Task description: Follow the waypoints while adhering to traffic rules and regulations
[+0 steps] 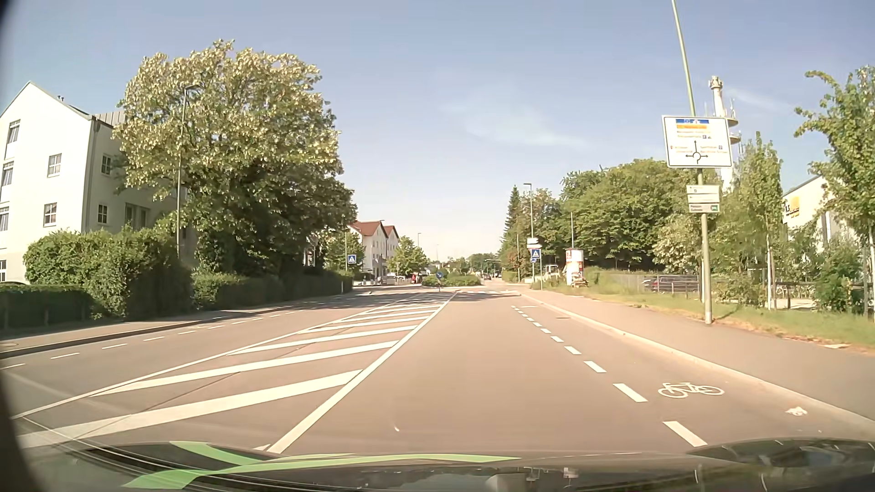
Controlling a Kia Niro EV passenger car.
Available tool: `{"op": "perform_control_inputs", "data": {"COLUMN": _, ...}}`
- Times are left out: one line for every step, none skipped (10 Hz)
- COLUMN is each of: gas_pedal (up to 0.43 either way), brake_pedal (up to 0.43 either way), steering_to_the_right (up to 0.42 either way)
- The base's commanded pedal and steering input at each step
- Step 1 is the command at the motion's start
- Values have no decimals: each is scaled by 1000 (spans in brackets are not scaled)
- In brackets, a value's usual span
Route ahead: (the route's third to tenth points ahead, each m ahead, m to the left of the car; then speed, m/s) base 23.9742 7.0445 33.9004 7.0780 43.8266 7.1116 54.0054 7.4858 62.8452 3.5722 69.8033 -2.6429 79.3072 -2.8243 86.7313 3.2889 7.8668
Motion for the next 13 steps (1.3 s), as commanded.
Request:
{"op": "perform_control_inputs", "data": {"gas_pedal": 79, "brake_pedal": 0, "steering_to_the_right": -3}}
{"op": "perform_control_inputs", "data": {"gas_pedal": 79, "brake_pedal": 0, "steering_to_the_right": -3}}
{"op": "perform_control_inputs", "data": {"gas_pedal": 79, "brake_pedal": 0, "steering_to_the_right": -2}}
{"op": "perform_control_inputs", "data": {"gas_pedal": 79, "brake_pedal": 0, "steering_to_the_right": -1}}
{"op": "perform_control_inputs", "data": {"gas_pedal": 79, "brake_pedal": 0, "steering_to_the_right": 0}}
{"op": "perform_control_inputs", "data": {"gas_pedal": 79, "brake_pedal": 0, "steering_to_the_right": 0}}
{"op": "perform_control_inputs", "data": {"gas_pedal": 79, "brake_pedal": 0, "steering_to_the_right": 0}}
{"op": "perform_control_inputs", "data": {"gas_pedal": 79, "brake_pedal": 0, "steering_to_the_right": 0}}
{"op": "perform_control_inputs", "data": {"gas_pedal": 79, "brake_pedal": 0, "steering_to_the_right": 0}}
{"op": "perform_control_inputs", "data": {"gas_pedal": 67, "brake_pedal": 0, "steering_to_the_right": 1}}
{"op": "perform_control_inputs", "data": {"gas_pedal": 67, "brake_pedal": 0, "steering_to_the_right": 1}}
{"op": "perform_control_inputs", "data": {"gas_pedal": 67, "brake_pedal": 0, "steering_to_the_right": 1}}
{"op": "perform_control_inputs", "data": {"gas_pedal": 59, "brake_pedal": 0, "steering_to_the_right": 1}}
